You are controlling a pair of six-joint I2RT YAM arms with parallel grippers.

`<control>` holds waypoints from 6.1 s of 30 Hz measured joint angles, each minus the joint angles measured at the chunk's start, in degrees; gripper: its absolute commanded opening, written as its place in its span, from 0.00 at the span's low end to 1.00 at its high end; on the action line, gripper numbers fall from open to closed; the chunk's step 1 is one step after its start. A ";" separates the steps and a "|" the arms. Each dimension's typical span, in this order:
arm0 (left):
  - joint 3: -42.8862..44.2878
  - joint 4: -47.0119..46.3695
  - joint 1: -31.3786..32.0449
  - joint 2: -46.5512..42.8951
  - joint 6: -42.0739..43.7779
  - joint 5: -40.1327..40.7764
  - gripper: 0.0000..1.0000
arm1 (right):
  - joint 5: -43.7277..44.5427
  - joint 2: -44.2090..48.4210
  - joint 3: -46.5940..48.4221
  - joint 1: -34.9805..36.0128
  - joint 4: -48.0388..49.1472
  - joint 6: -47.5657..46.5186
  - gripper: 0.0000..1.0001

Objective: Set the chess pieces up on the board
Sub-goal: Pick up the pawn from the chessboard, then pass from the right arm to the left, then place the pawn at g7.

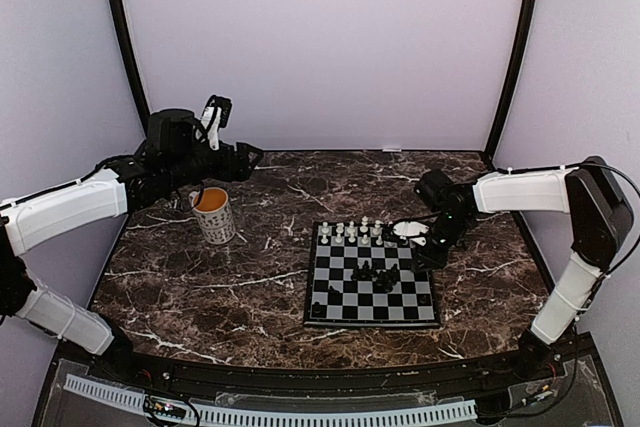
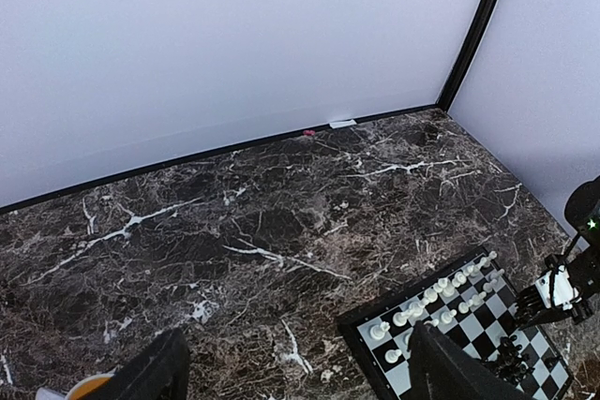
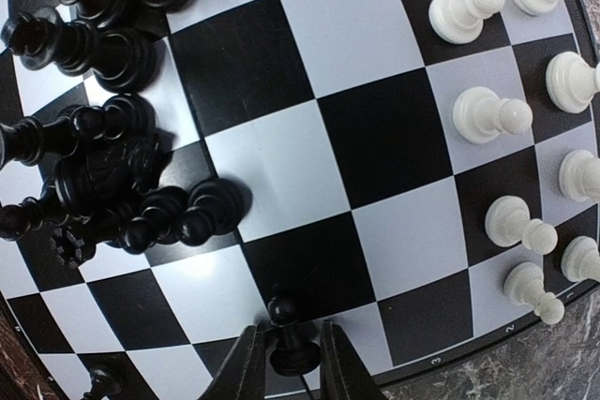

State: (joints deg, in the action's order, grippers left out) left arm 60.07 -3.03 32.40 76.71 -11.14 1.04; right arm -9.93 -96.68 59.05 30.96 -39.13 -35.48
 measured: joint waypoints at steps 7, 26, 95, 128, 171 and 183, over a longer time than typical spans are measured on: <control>0.02 0.02 0.00 0.22 -0.07 -0.17 0.83 | -0.61 -0.04 0.00 0.00 -0.26 -0.13 0.16; 1.88 -1.27 1.62 6.88 1.55 -18.80 0.68 | -12.24 12.55 -0.66 -0.39 -2.58 1.73 0.10; 14.08 -24.87 20.85 34.95 -37.70 -39.36 0.11 | -33.11 15.19 5.77 -0.33 -0.37 3.67 0.22; 64.85 41.35 31.95 56.52 11.04 -21.27 0.08 | -38.49 17.94 -2.69 -29.40 5.57 10.73 0.50; 75.95 50.14 35.01 69.44 17.00 -14.71 0.08 | -37.73 15.47 -4.22 -29.40 7.34 10.54 0.52; 75.95 50.77 35.01 69.55 17.16 -14.69 0.14 | -37.86 15.13 -4.22 -29.40 7.32 10.54 0.52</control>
State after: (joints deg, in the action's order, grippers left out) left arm 136.03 47.75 67.42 146.26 6.02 -13.65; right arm -47.79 -81.56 54.83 1.56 -31.81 -24.95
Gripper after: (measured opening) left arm 0.129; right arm 0.523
